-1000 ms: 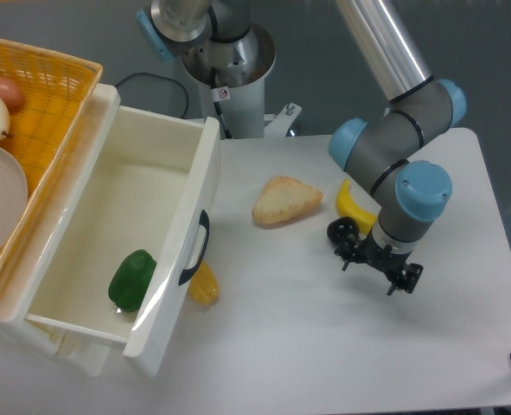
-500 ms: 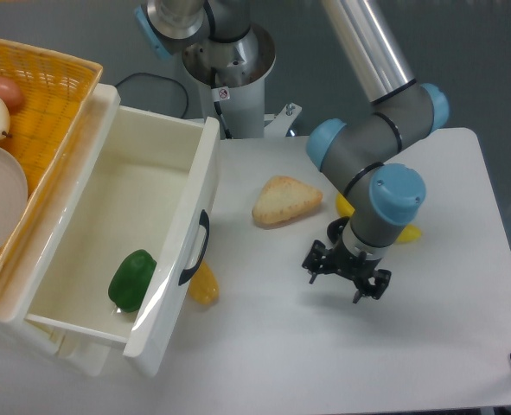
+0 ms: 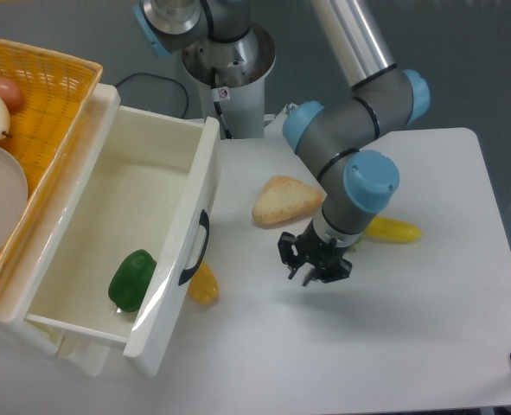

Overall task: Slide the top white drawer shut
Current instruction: 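Move the gripper toward the open white drawer's front panel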

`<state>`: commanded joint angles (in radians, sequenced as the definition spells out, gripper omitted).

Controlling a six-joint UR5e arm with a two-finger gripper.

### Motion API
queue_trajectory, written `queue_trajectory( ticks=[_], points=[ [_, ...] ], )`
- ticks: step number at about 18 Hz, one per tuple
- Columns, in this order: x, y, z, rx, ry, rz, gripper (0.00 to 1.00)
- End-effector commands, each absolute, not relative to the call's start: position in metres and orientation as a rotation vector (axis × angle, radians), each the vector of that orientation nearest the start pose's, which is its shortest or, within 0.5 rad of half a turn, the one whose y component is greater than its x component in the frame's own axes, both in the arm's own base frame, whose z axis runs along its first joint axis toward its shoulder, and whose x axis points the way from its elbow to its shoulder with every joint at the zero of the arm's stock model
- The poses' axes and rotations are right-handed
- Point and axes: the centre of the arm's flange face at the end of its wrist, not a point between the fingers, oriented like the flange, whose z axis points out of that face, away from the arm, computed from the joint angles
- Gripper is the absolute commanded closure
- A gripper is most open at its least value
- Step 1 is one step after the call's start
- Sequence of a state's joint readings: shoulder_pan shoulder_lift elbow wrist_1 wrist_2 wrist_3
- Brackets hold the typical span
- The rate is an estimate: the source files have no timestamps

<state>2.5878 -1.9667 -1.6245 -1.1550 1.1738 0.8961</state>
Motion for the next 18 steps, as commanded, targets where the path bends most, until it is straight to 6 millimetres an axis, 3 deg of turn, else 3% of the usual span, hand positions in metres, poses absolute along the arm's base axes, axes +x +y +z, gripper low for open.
queue_trajectory(
  ticks=[4,8,11,18],
  points=[
    [-0.422,0.474,0.317,-2.706,-0.24,-0.405,0.83],
    [-0.409,0.484,0.317,-2.707,-0.308,-0.44,0.83],
    [-0.399,0.486,0.33,-2.692,-0.353,-0.458,0.84],
    [-0.385,0.49,0.326,-2.691,-0.416,-0.52,0.85]
  ],
)
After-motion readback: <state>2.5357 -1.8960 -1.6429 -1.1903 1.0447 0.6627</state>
